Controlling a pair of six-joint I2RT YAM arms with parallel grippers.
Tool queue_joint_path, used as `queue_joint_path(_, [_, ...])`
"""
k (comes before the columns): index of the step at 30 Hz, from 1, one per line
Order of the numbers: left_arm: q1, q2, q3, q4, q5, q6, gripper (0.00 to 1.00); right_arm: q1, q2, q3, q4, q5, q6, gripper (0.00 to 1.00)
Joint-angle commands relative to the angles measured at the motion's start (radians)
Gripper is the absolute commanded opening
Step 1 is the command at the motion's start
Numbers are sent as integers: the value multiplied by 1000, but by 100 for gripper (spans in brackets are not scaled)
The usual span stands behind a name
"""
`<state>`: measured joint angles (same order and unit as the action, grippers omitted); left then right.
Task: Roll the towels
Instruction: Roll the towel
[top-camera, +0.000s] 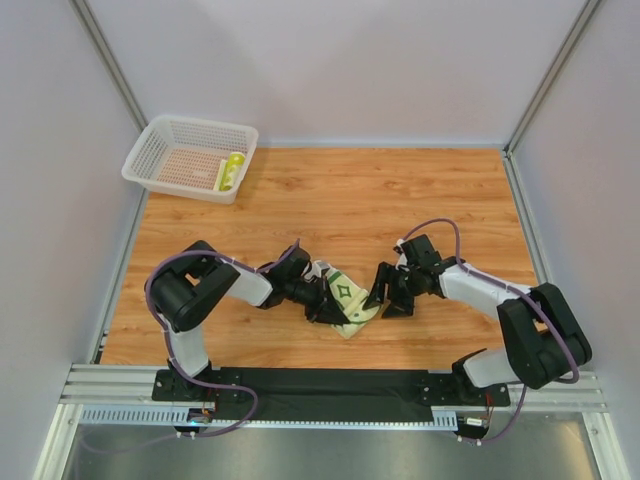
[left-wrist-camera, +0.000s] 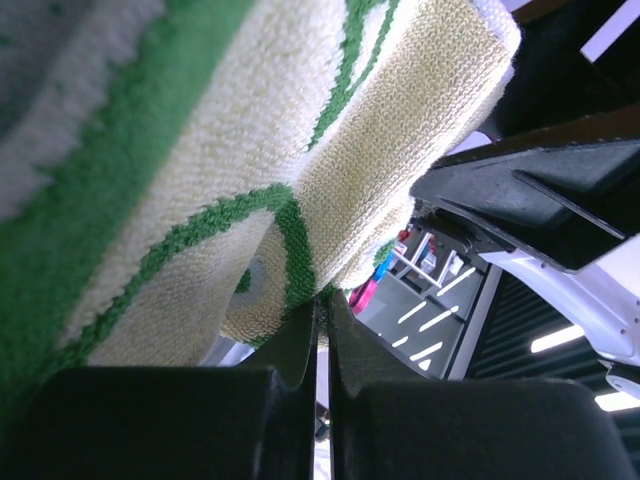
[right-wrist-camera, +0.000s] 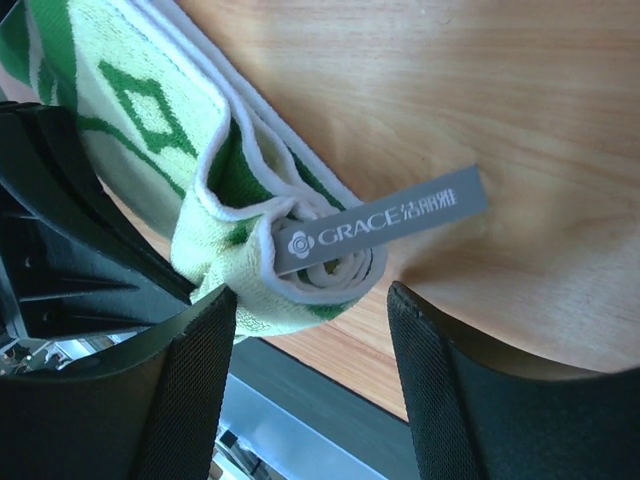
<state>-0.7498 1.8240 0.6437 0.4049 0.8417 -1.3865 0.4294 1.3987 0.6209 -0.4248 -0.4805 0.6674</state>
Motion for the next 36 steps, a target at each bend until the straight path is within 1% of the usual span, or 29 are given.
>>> queue_joint_path(1, [12,32,-13,40,19,-49,0,11,22,-4,64,6,20,63])
queue_joint_path(5, [13,57,-16,67,28,-58,0,22,66,-12,98,19,29,60])
queue_joint_path(6, [17,60,-19,75,28,-60,0,23,74,-15,106,17,31,54])
queue_joint_path(8, [17,63,-22,87,28,-59,0,28,98,-16,126,19,34,47])
queue_joint_path(9, [17,63,-21,89,33,-51,0,31,109,-15,132,19,37,40])
queue_joint_path(11, [17,58,-15,69,37,-34,0,35,123,-10,139,17,35,32])
queue_joint_path(12, [15,54,-4,25,34,-17,0,38,137,-9,138,17,34,26])
queue_joint_path(14, [17,28,8,-41,20,44,1,40,141,0,132,17,32,23])
queue_joint_path(15, [15,15,23,-129,-1,70,4,39,140,3,126,25,31,21])
queue_joint_path(16, [17,3,36,-180,-16,136,7,40,138,14,104,31,24,19])
queue_joint_path(17, [15,-21,49,-234,-48,170,13,40,135,20,91,46,21,18])
queue_joint_path(18, [15,-34,80,-350,-67,205,16,39,131,25,78,54,20,18])
queue_joint_path(19, [15,-46,99,-401,-87,292,18,40,125,40,52,60,15,18])
queue_joint_path(20, [13,-69,120,-482,-134,332,22,40,122,46,37,72,11,18])
queue_joint_path(21, [10,-81,166,-617,-165,380,24,39,120,54,11,77,9,17])
queue_joint_path(22, [9,-92,192,-688,-205,421,25,40,114,60,-3,82,5,17])
queue_joint_path(23, [-3,-119,220,-756,-304,508,25,40,112,72,-15,88,3,17])
queue_joint_path(24, [-14,-135,282,-885,-363,545,27,40,109,76,-32,97,1,17])
queue_joint_path(25, [-26,-149,315,-938,-418,582,27,42,106,80,-38,98,1,17])
queue_joint_path(26, [-64,-181,347,-984,-534,651,27,43,99,83,-46,99,1,16])
queue_joint_path(27, [-89,-195,408,-1062,-593,681,27,45,97,89,-61,103,1,16])
queue_joint_path(28, [-115,-207,439,-1098,-654,707,27,46,92,94,-68,106,3,16])
queue_joint_path(29, [-169,-225,467,-1129,-773,725,27,51,89,99,-75,109,0,16])
queue_joint_path(30, [-195,-232,514,-1168,-823,762,27,55,88,106,-87,114,1,16])
queue_joint_path(31, [-245,-244,533,-1175,-840,782,27,58,85,111,-92,117,1,16])
queue_joint_path(32, [-273,-252,556,-1177,-924,800,27,65,86,114,-97,120,1,16])
queue_joint_path(33, [-301,-255,563,-1161,-950,849,27,69,85,120,-101,122,4,16])
queue_joint_path(34, [-356,-259,571,-1149,-967,872,27,71,86,125,-106,123,4,16])
queue_joint_path(36, [-402,-247,593,-1126,-995,911,27,81,91,131,-115,125,5,16])
